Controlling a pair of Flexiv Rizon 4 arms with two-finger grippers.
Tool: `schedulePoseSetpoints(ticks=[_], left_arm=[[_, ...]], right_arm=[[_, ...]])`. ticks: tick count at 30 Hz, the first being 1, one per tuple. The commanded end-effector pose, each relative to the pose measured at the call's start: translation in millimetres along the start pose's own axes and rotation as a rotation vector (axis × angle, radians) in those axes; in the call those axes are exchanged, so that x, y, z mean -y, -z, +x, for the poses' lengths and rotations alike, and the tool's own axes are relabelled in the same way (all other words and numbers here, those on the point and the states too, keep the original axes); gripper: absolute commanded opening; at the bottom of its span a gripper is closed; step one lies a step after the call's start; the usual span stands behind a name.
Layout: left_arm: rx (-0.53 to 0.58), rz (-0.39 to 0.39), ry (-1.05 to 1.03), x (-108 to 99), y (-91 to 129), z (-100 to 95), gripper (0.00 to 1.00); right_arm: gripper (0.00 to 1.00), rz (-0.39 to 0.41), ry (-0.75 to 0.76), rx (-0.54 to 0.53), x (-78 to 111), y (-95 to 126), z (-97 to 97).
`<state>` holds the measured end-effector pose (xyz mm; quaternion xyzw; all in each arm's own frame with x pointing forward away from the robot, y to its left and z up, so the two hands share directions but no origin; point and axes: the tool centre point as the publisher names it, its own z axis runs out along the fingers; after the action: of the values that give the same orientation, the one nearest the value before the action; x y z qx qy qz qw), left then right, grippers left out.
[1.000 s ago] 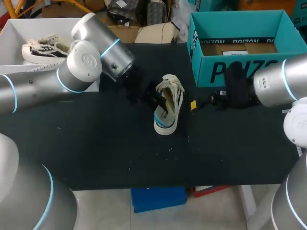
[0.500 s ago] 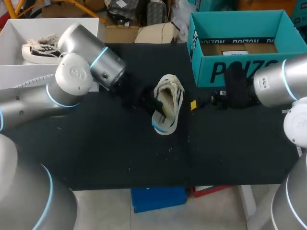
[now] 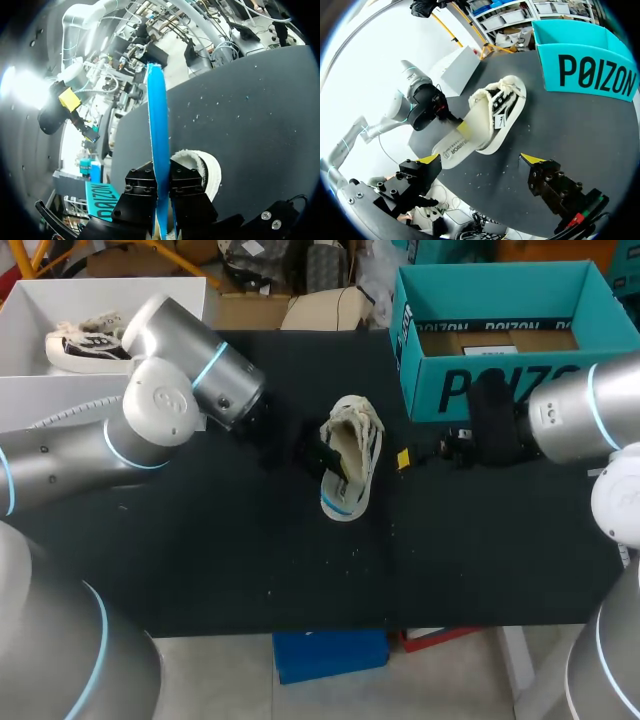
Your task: Take the shoe out of the shoebox, open the shoe tongue, remove and reinsert the insole, then place the shoe into the shoebox
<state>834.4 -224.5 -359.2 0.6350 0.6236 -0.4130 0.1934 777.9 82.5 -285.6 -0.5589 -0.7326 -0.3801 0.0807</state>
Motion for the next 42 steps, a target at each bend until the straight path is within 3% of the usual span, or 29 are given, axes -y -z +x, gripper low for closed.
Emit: schedulePoseSetpoints(ticks=[1,14,25,26,27,28,34,42], left_arm=[[-0.012,0.013,-0.005,-12.7,-0.9,-4.6,0.00],[-0.021,0.032,0.000,-41.2,-6.7,-2.6,0.00],[-0.066,-0.001,0.012,-48.5,-5.4,-0.8,0.00],[-0.069,0.001,0.010,-45.8,-5.7,-2.2,0.24],[-0.071,0.004,0.006,-44.1,-5.5,-3.0,0.41],[-0.072,0.009,0.001,-40.5,-4.9,-4.4,0.45],[-0.083,0.035,-0.030,-16.0,1.1,-11.1,0.37],[-0.078,0.060,-0.048,20.5,0.8,-12.1,0.35]], right_arm=[[1.00,0.001,-0.001,0.002,-0.4,-0.6,0.6],[1.00,0.001,-0.001,0.002,-0.4,-0.6,0.6],[1.00,0.001,-0.001,0.002,-0.4,-0.6,0.6],[1.00,0.001,-0.001,0.002,-0.4,-0.6,0.6],[1.00,0.001,-0.001,0.002,-0.4,-0.6,0.6],[1.00,0.001,-0.001,0.002,-0.4,-0.6,0.6],[1.00,0.001,-0.001,0.002,-0.4,-0.6,0.6],[1.00,0.001,-0.001,0.002,-0.4,-0.6,0.6]])
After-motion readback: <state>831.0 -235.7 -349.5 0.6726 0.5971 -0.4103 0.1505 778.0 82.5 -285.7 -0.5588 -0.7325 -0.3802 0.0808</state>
